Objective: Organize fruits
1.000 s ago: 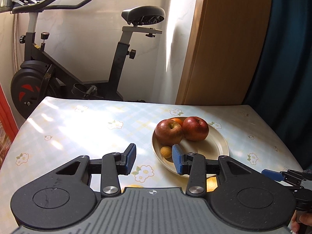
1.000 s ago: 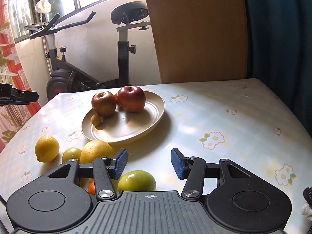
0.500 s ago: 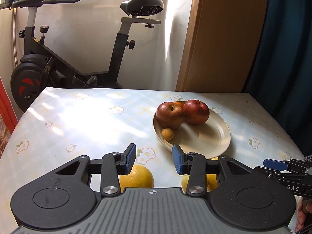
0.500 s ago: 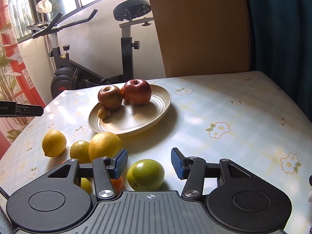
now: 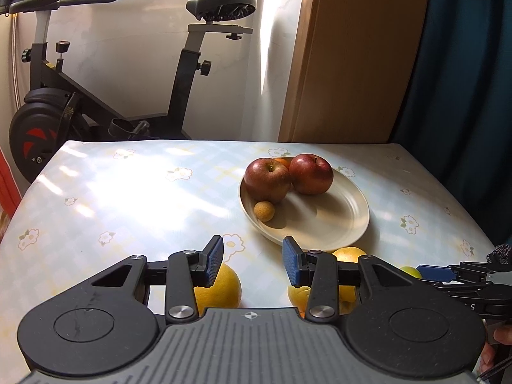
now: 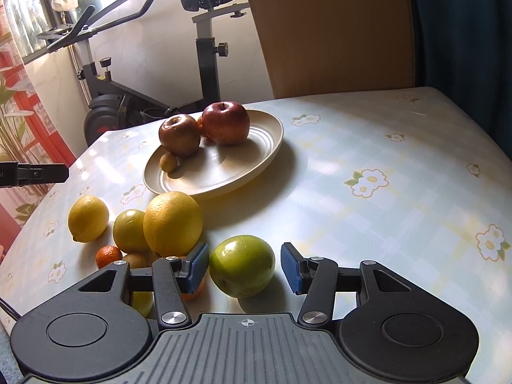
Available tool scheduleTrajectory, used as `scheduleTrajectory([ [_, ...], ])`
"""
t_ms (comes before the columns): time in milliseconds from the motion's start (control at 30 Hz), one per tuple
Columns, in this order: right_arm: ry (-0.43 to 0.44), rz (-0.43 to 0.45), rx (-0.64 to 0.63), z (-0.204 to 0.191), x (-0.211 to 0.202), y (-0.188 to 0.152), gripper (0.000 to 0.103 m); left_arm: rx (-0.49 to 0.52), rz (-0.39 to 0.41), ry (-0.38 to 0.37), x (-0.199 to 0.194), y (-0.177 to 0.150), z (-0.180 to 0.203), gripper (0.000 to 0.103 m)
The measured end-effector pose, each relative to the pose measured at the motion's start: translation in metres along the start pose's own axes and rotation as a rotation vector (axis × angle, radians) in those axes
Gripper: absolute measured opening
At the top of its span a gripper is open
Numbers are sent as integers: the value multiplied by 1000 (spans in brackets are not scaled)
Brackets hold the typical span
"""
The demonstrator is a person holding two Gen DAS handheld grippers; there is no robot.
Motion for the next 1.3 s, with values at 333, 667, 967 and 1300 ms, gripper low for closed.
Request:
scheduleTrajectory([
  [333, 31, -46, 2, -6, 9, -3, 44, 6, -18, -12, 3, -3, 1, 43],
  [667, 9, -35, -20, -5, 7, 0, 44, 7, -104, -121, 12, -23, 12, 42],
  [967, 5, -13, -37, -6, 3, 4, 44, -37, -217, -187, 29, -46, 19, 42],
  [1300, 3, -11, -30, -3, 3, 3, 44, -34, -281, -222, 40, -60, 23, 42],
])
Point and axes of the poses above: each gripper's, at about its wrist camera, not at the fingertips, and x roughly the way its jaws point, z to its right, y to its top, the point moved 7 cm from there along x, roughly the way its jaws point, and after that the axes turned 2 degrees about z, right-handed, at the moved point
